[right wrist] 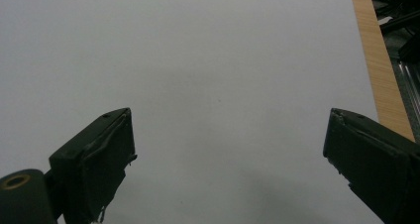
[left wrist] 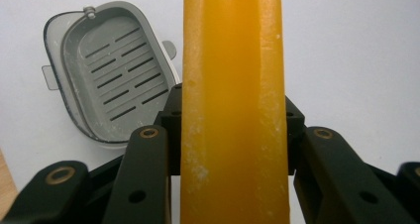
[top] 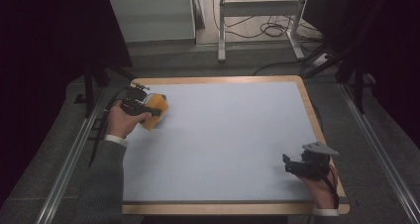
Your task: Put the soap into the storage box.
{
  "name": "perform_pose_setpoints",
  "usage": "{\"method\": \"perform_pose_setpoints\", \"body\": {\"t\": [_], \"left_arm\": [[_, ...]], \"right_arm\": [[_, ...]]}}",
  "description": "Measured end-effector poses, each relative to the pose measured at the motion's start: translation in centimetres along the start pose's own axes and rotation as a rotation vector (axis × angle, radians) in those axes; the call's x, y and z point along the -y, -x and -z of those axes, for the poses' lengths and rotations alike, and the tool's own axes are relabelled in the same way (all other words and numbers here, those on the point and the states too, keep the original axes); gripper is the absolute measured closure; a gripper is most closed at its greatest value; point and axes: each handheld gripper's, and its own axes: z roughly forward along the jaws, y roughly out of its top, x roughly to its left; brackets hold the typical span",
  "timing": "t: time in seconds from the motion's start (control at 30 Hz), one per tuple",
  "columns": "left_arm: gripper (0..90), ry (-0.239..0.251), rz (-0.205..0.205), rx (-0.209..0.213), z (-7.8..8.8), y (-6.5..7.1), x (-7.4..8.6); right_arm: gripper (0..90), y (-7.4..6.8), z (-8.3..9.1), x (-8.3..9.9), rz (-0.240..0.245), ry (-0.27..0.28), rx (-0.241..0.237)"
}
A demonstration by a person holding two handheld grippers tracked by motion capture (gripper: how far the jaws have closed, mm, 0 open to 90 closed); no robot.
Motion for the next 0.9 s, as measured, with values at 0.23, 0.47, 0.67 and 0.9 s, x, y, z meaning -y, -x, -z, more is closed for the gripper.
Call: {"method": "perform_pose_setpoints", "body": {"t": [0.23, 0.47, 0.67, 0.9], "left_arm": [[60.9, -0.002, -0.004, -0.005, 0.2, -0.1, -0.7], [61.0, 0.004, 0.004, -0.003, 0.0, -0.4, -1.4], [61.0, 0.012, 0.018, -0.004, -0.3, -1.0, -1.7], [61.0, 0.015, 0.022, -0.004, -0.5, -1.6, -1.9]], "right_arm": [[5.8, 0.1, -0.1, 0.0, -0.001, -0.002, 0.001], [5.8, 0.1, -0.1, 0.1, -0.002, -0.006, 0.003], [5.8, 0.1, -0.1, 0.1, -0.003, -0.007, 0.002], [5.8, 0.1, -0.2, 0.1, -0.001, -0.007, 0.004]]}}
